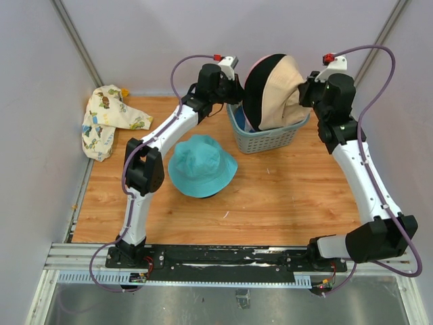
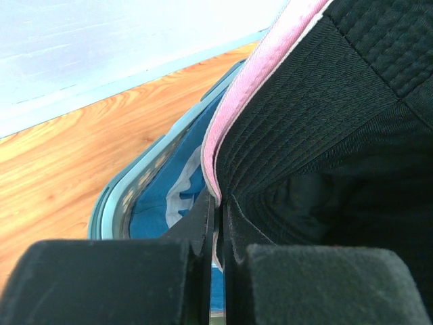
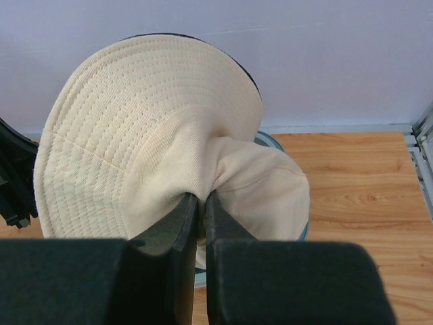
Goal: Stack the hats
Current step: Pick up the hat from the bin, then stack the hat on the hat.
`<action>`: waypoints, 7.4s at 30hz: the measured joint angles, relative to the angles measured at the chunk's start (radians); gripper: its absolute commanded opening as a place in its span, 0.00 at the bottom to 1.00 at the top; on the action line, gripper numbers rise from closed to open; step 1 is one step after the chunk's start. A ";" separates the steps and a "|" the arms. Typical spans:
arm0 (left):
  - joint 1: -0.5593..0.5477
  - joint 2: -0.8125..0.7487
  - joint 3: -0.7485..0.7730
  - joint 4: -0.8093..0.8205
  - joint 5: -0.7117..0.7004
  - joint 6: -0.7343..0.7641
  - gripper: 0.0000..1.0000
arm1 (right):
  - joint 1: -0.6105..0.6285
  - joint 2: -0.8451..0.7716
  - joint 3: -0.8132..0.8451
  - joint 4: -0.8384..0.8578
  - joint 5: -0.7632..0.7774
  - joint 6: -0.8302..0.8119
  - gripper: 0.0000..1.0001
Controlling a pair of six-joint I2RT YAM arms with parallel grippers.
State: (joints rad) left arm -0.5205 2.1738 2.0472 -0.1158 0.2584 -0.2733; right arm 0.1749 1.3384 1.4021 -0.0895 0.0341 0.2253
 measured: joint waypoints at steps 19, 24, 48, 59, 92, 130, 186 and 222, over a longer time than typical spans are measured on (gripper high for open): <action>-0.018 -0.006 0.024 -0.051 -0.068 0.021 0.00 | -0.044 -0.049 0.028 -0.003 0.045 -0.031 0.00; -0.018 -0.006 0.030 -0.076 -0.122 0.037 0.01 | -0.071 -0.070 0.047 -0.002 0.058 -0.037 0.01; -0.069 -0.041 0.011 -0.099 -0.093 0.124 0.49 | -0.078 -0.172 0.076 -0.040 -0.080 -0.024 0.00; -0.089 -0.224 -0.173 -0.052 -0.063 0.107 0.59 | 0.092 -0.290 0.076 -0.117 -0.058 -0.052 0.01; -0.072 -0.943 -0.775 -0.043 -0.524 0.003 0.68 | 0.774 -0.034 0.320 -0.359 0.277 -0.284 0.00; -0.063 -1.360 -1.246 -0.159 -0.745 -0.069 0.75 | 0.812 0.452 0.858 -0.725 0.156 -0.347 0.00; -0.063 -1.806 -1.505 -0.316 -0.776 -0.528 0.83 | 0.905 0.671 0.815 -0.701 0.052 -0.383 0.26; -0.063 -1.935 -1.859 0.101 -0.751 -0.933 0.64 | 0.905 0.635 0.741 -0.640 0.051 -0.381 0.44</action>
State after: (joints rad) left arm -0.5838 0.2386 0.1883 -0.0147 -0.4923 -1.2060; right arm 1.0801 1.9736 2.1429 -0.7292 0.0856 -0.1555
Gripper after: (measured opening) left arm 0.688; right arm 0.436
